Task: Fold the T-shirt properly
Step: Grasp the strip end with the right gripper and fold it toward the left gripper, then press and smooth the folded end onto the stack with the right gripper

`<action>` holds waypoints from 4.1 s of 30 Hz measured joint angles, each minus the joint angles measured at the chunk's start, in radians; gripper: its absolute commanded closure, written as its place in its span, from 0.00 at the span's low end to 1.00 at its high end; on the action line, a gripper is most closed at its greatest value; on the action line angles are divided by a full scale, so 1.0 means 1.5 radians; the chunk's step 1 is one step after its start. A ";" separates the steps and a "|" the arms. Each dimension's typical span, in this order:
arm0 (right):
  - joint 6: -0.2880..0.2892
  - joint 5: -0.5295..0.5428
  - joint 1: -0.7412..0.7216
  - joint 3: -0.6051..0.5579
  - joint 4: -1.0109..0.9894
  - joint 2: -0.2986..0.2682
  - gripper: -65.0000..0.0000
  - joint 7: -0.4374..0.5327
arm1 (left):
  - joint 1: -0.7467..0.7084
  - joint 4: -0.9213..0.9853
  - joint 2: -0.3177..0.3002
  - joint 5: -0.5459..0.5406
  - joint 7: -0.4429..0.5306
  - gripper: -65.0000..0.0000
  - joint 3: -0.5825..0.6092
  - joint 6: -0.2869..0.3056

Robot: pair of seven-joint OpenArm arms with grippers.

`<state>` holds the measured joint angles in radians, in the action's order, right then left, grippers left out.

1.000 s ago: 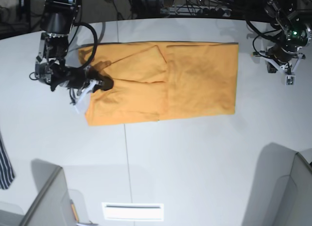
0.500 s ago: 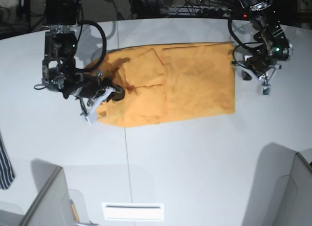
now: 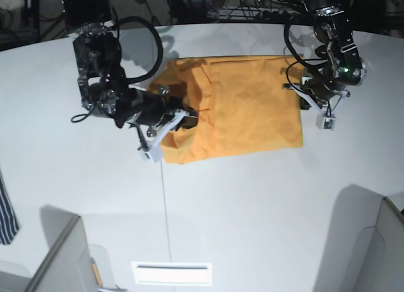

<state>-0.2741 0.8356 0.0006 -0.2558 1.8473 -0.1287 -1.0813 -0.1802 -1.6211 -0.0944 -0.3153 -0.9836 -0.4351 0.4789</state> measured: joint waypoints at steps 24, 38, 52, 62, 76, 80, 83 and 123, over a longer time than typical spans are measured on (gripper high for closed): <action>-0.248 -0.129 -0.138 -0.324 -0.088 0.142 1.00 0.017 | -0.039 -0.044 -0.001 0.003 -0.011 1.00 0.012 0.000; -0.248 -0.159 -0.151 -0.366 -0.144 0.150 1.00 0.068 | -0.041 -0.045 -0.015 0.001 -0.015 1.00 0.007 0.000; -0.248 -0.089 -0.191 -0.400 -0.251 0.171 0.38 0.065 | -0.073 -0.118 -0.051 0.000 -0.030 1.00 -0.227 0.040; -0.186 0.097 -0.306 -0.596 -0.270 0.174 0.37 0.261 | -0.075 -0.116 -0.072 0.000 -0.032 1.00 -0.379 0.048; -0.222 0.149 -0.404 -0.569 -0.079 0.051 0.50 0.211 | -0.072 -0.071 -0.077 0.000 -0.031 1.00 -0.381 0.048; -0.240 0.137 -0.385 -0.547 -0.079 -0.022 1.00 0.166 | -0.072 -0.071 -0.077 0.000 -0.030 1.00 -0.381 0.048; -0.241 0.069 -0.347 -0.543 -0.080 -0.037 1.00 0.173 | -0.072 -0.071 -0.074 0.000 -0.031 1.00 -0.381 0.048; -0.127 -0.065 -0.143 -0.388 -0.048 0.034 0.32 0.075 | -0.082 -0.070 -0.078 0.001 -0.030 1.00 -0.381 0.048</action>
<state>-0.4648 0.7383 -0.2146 -0.8379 1.7760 -0.0772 -0.9695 -0.3035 -1.7267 -0.2111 -0.3145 -1.0290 -1.0065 0.5507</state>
